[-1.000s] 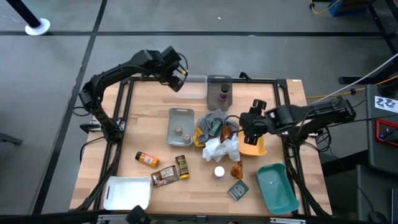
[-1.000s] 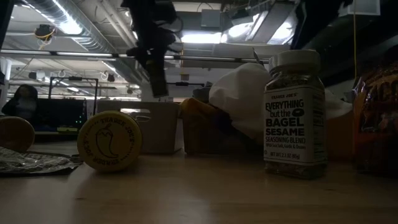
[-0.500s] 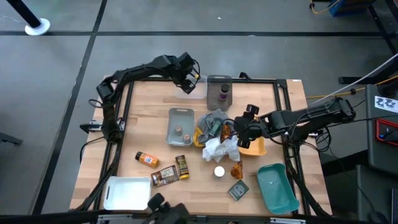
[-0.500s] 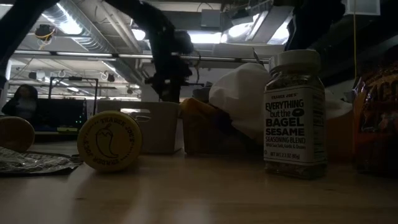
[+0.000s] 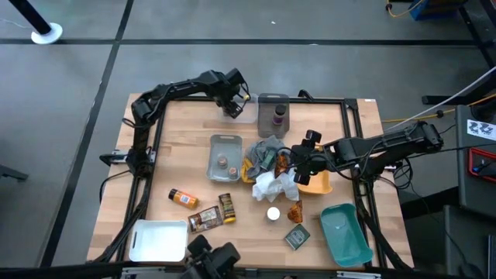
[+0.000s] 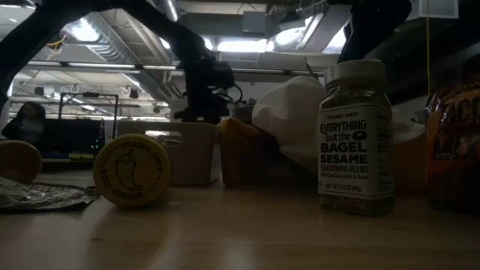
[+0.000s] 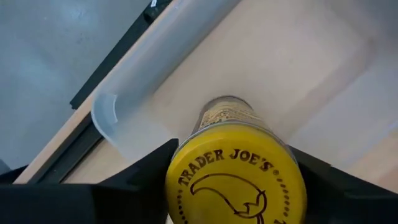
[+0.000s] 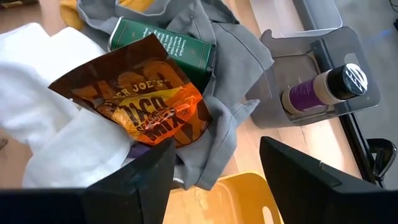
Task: Sort spices by type
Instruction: Put the top yellow seasoning bottle into the transparent bin, then put the top orange seasoning pack into the yellow bin
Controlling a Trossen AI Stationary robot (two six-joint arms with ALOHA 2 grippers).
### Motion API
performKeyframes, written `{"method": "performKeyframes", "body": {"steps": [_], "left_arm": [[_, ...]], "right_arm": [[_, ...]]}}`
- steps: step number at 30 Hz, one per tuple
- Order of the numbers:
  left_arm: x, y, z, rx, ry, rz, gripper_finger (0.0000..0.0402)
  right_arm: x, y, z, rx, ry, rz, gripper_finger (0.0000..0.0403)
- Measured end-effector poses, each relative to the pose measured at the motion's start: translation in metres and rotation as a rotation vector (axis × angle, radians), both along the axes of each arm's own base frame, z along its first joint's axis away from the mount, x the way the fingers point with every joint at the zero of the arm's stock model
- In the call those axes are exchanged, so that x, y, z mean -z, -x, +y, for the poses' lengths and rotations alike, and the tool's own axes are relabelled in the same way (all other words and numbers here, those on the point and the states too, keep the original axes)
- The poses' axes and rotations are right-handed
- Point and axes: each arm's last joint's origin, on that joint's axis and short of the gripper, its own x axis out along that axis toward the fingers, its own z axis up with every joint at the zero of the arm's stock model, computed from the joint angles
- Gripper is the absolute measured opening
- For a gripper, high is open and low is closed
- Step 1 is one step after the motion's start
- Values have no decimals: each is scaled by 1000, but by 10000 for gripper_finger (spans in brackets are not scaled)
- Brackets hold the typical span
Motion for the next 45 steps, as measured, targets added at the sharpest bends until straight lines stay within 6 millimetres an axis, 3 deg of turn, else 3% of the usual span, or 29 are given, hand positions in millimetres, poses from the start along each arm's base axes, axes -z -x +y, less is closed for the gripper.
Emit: {"method": "performKeyframes", "body": {"steps": [5,12,19,26,37,45], "left_arm": [[1,-1,-2,20,2,9,292],[-7,-1,-2,25,6,15,300],[-41,-3,-6,61,-43,-34,300],[-86,12,-20,64,-108,-119,301],[-146,16,-85,169,-188,-279,301],[-153,26,-150,210,-299,-363,301]], "right_arm": [[0,0,0,0,0,0,234],[0,-1,1,-48,17,9,234],[-2,-5,2,-136,35,1,234],[-3,-6,3,-210,47,19,234],[-5,-10,5,-331,86,11,234],[-7,-13,7,-384,64,-16,234]]}}
